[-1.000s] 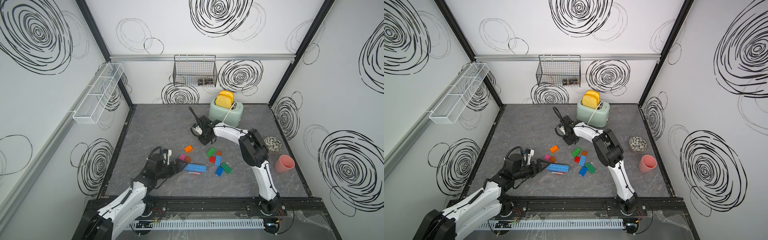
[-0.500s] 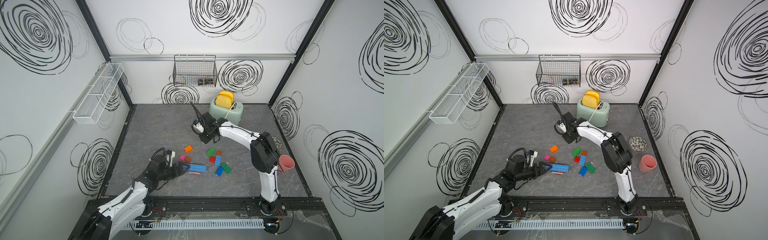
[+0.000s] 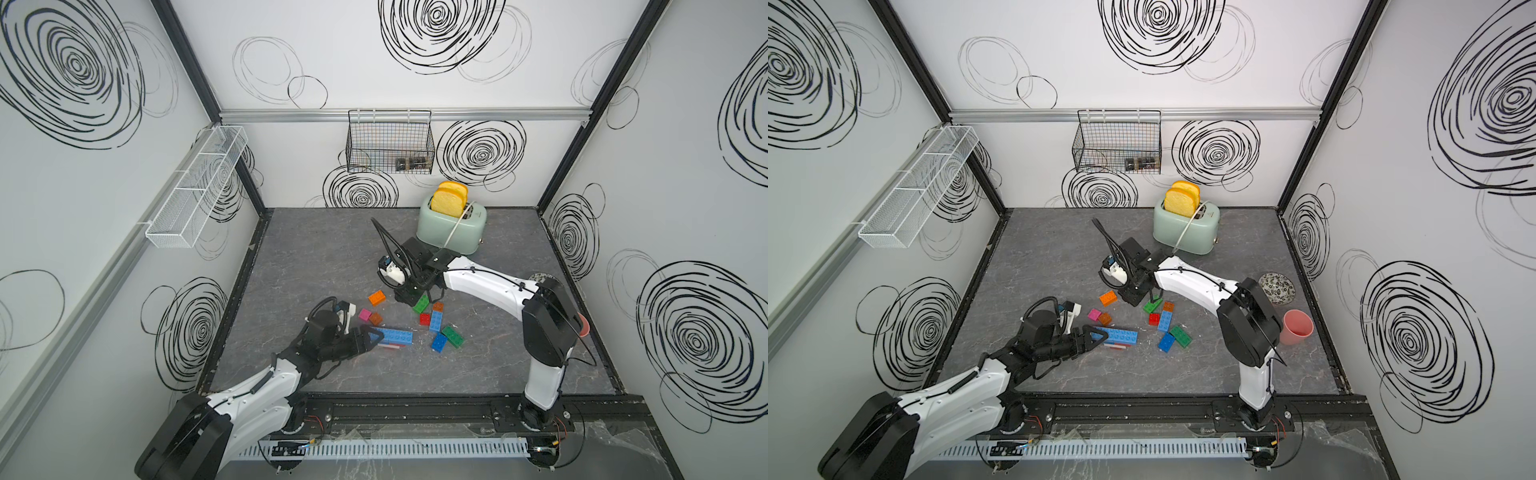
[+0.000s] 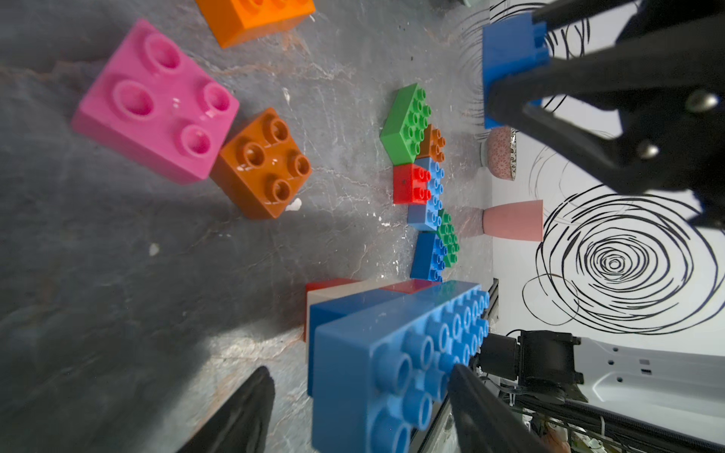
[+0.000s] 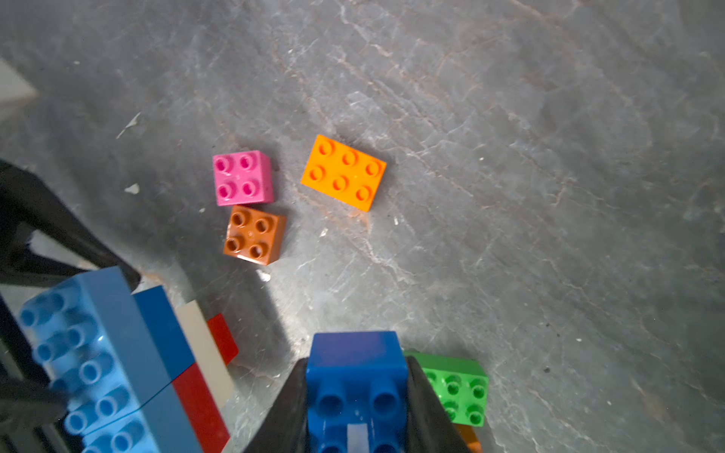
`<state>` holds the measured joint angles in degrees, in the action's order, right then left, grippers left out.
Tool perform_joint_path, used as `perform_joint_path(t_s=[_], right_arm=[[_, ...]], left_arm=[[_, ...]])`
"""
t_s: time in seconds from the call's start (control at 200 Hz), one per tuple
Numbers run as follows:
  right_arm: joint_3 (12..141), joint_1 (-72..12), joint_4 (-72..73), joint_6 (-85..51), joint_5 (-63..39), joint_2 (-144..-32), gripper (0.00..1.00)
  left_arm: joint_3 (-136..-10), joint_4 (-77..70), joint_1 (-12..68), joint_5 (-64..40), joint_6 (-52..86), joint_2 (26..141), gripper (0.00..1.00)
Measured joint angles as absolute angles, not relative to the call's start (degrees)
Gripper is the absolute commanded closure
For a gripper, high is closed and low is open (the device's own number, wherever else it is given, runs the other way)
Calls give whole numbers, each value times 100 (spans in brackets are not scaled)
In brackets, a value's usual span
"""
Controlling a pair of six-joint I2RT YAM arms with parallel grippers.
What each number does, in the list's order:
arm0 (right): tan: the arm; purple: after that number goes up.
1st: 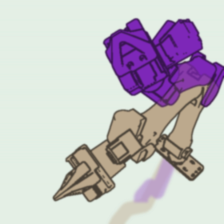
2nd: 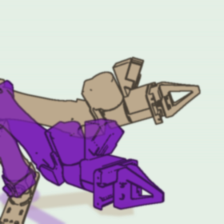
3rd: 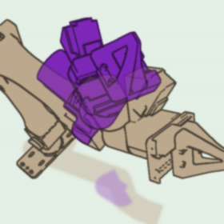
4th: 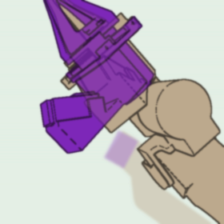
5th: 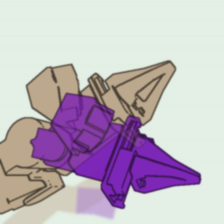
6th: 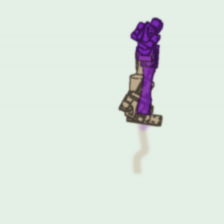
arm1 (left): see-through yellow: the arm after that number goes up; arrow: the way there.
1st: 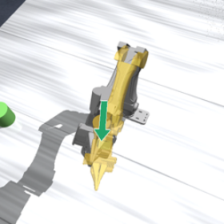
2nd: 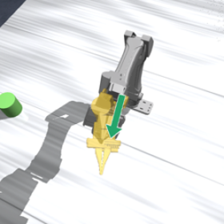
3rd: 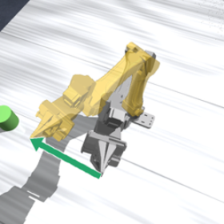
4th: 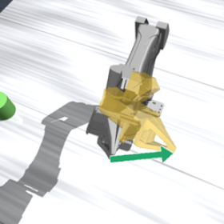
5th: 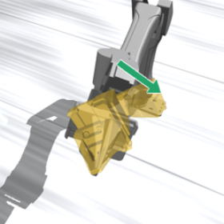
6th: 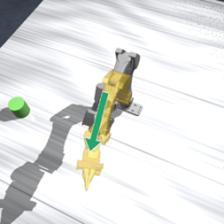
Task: Assemble a heart with lego
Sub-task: Pick up the lego brick from the center of the board, then assemble the lego brick with the lego brick.
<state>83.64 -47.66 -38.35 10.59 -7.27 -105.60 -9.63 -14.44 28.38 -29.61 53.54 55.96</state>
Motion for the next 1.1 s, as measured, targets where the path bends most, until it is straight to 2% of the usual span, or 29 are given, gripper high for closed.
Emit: perform_joint_path(t_s=[0.36, 1.101], right_arm=[[7948, -5172, -3883, 1323, -1153, -10007, 78], [7524, -5616, -3986, 1710, -1341, -9994, 78]], left_arm=[[-869, -1693, 2928, -2864, 5367, 5631, 30], [-851, -1999, 2952, -2842, 5369, 5830, 32]])
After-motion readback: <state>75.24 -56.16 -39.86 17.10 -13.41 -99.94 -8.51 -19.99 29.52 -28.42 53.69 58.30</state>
